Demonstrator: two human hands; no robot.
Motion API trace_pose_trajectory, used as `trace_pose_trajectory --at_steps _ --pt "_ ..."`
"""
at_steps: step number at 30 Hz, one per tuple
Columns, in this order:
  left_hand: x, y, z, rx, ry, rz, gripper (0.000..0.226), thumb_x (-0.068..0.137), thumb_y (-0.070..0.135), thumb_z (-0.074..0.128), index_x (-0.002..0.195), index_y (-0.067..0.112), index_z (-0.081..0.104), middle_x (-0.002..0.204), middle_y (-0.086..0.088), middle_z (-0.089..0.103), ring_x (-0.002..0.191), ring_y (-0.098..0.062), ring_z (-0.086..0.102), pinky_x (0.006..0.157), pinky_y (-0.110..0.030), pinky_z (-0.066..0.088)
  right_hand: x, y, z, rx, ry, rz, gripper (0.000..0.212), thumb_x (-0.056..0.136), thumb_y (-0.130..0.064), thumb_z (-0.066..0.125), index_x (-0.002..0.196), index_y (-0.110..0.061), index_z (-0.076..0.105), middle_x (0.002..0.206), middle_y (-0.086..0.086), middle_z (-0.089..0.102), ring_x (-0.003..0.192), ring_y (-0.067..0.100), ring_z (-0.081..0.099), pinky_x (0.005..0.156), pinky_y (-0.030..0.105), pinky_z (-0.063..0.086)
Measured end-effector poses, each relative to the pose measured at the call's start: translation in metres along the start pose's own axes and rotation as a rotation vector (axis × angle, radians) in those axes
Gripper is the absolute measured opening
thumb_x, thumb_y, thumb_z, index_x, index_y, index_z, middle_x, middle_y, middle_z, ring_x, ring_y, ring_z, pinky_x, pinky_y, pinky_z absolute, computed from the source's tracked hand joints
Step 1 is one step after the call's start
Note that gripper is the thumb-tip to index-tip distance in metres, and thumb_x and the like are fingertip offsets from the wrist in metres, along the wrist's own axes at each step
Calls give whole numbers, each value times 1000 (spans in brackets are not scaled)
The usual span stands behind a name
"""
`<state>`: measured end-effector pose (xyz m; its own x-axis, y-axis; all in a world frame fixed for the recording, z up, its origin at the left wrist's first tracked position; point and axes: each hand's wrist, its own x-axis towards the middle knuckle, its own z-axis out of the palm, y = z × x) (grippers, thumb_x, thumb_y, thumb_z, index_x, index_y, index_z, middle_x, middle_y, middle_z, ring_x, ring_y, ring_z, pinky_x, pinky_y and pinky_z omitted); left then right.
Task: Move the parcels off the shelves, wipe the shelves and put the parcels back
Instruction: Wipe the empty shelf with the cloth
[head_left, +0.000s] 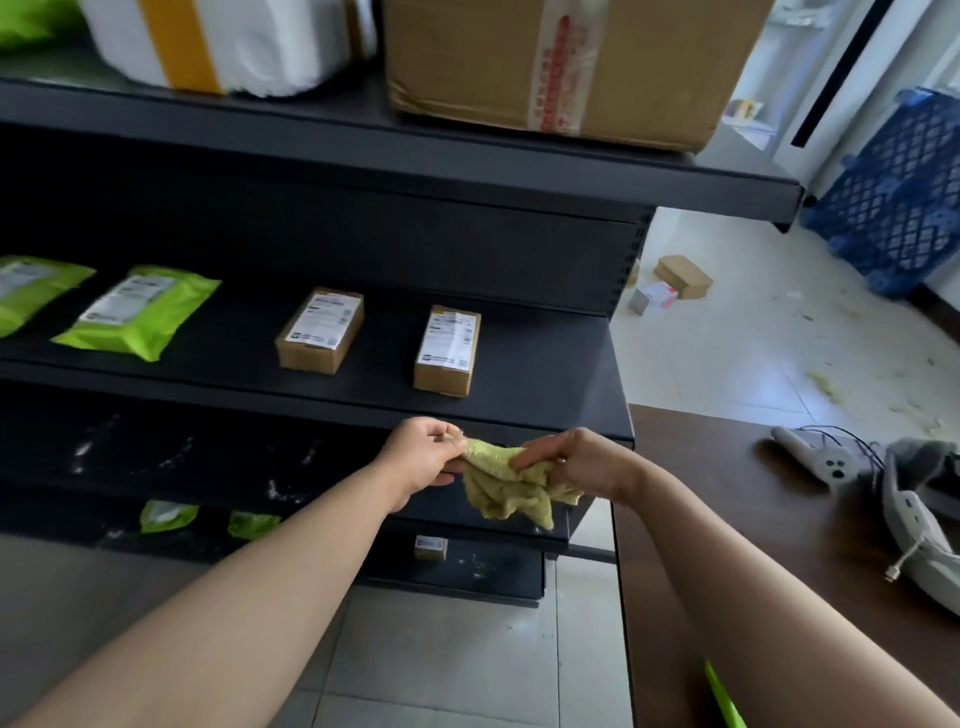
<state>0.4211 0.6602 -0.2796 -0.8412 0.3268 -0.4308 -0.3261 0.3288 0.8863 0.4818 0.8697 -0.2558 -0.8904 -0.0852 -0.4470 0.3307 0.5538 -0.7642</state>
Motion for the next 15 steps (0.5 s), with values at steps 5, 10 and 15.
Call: trace_pose_trajectory --at_steps 5,10,15 --pt "-25 -9 -50 69 116 82 9 91 8 61 97 15 58 96 -12 69 81 -20 68 75 -31 55 15 -37 38 67 -70 -15 20 76 -14 74 94 -23 77 106 -12 71 97 1 64 87 15 47" --pt "-60 -27 -120 13 193 102 6 88 11 66 94 11 65 89 -12 70 75 -17 68 75 -32 59 42 -84 102 -56 55 -81 23 65 -8 83 76 -20 67 65 -12 63 50 -1 52 49 13 43" --pt "-99 -56 -202 0 237 32 18 80 5 75 95 3 66 86 -13 69 77 -21 67 74 -32 59 70 -134 179 -220 59 -161 22 70 -5 65 81 -23 58 80 -2 60 62 13 51 52 24 44"
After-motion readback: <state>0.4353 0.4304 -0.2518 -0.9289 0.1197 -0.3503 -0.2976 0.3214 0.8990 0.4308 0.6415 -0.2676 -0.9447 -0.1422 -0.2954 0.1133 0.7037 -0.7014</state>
